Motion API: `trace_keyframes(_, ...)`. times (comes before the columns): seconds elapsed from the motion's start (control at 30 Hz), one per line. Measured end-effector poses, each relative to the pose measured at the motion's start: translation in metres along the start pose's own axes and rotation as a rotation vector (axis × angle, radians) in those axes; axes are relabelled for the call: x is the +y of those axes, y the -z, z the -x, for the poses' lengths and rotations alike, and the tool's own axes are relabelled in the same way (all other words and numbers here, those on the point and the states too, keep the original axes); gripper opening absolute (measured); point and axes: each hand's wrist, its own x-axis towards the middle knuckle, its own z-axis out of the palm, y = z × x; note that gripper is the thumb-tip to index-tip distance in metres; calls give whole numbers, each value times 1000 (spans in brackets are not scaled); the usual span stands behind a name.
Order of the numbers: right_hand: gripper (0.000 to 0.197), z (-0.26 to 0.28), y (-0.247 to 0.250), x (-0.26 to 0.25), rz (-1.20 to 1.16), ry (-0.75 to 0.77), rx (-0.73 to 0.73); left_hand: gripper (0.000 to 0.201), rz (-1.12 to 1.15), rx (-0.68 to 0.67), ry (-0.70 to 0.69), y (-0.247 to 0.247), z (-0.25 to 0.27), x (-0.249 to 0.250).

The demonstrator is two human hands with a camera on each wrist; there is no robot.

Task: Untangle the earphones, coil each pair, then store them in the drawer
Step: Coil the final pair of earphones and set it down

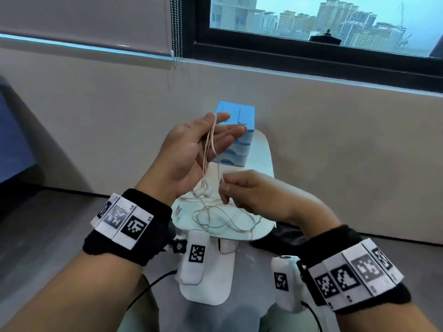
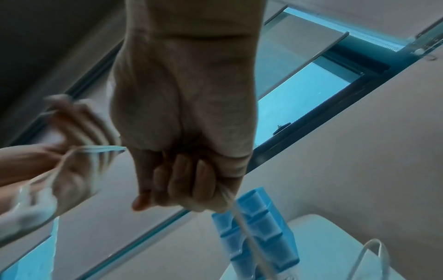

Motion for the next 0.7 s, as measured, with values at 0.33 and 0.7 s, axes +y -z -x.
trace_keyframes(0.33, 35, 19, 58, -39, 86, 161, 311, 35, -675, -121, -36, 19, 7, -22)
trace_keyframes(0.7, 33, 10, -2, -2, 31, 103, 247, 35, -234, -152, -82, 4, 9, -5)
